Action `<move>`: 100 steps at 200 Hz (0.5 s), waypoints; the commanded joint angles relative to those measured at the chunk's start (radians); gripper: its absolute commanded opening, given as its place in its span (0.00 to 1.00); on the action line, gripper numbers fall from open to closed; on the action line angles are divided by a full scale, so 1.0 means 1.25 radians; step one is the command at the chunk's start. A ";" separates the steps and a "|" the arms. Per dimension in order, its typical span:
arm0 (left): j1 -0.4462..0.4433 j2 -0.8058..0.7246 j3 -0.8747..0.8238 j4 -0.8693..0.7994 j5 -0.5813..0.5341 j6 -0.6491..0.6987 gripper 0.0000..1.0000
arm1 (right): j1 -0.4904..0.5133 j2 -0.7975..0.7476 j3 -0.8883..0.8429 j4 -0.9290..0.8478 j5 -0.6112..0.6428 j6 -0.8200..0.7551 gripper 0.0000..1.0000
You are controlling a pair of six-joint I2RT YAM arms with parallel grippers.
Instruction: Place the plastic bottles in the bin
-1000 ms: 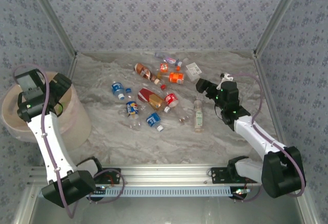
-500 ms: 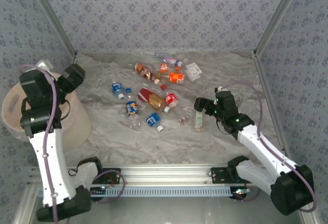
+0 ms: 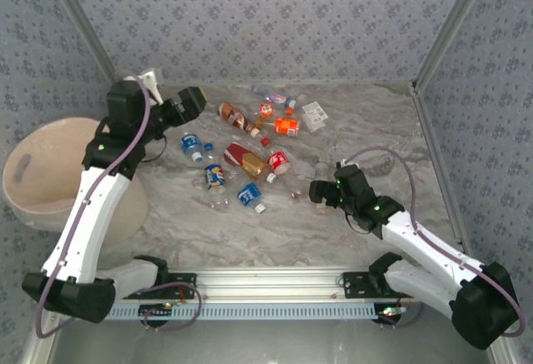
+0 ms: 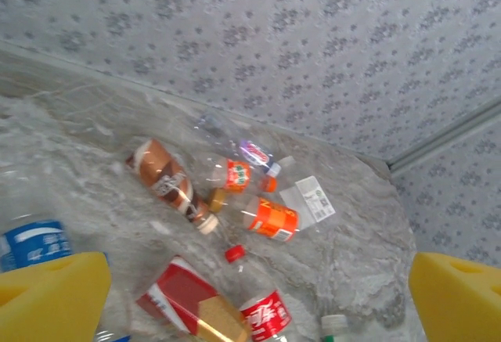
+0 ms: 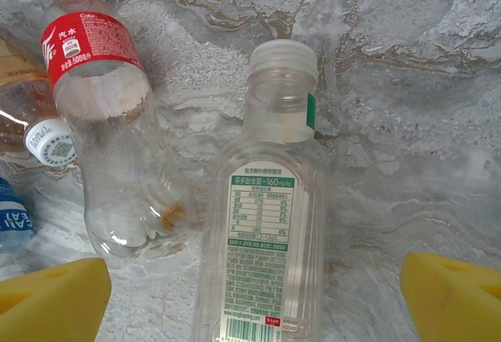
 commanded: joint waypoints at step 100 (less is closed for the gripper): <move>-0.168 0.147 -0.025 0.094 -0.077 -0.022 0.98 | 0.062 0.207 0.077 -0.048 0.120 0.028 0.82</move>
